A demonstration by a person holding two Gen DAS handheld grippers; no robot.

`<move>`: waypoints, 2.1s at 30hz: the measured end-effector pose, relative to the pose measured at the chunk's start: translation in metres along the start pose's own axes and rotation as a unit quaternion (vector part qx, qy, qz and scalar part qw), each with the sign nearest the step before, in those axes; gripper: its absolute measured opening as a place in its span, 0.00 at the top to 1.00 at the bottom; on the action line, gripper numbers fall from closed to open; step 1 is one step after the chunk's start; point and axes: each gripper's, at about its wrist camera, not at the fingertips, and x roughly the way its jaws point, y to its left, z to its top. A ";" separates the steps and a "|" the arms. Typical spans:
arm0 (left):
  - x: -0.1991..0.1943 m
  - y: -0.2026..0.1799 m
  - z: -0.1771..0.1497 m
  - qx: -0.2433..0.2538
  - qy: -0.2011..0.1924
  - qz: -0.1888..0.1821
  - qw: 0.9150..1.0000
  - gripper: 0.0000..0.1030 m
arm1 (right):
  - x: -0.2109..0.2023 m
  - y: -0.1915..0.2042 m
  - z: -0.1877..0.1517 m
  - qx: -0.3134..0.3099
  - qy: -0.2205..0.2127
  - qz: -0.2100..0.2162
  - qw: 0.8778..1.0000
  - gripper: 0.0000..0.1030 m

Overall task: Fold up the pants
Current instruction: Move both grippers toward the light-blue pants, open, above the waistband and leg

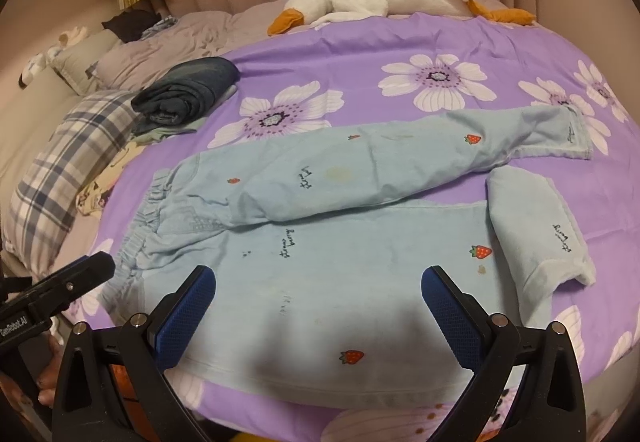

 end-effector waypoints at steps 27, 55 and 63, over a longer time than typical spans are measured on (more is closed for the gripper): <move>0.001 0.006 0.000 -0.010 0.010 0.031 0.999 0.03 | 0.002 -0.006 -0.001 0.002 -0.007 -0.010 1.000 0.00; 0.000 0.015 -0.002 -0.026 0.016 0.040 0.999 0.06 | 0.000 -0.014 -0.003 0.005 -0.007 -0.021 1.000 0.00; 0.001 0.020 -0.001 -0.031 0.020 0.044 0.998 0.07 | 0.002 -0.017 -0.003 0.010 -0.003 -0.019 1.000 0.00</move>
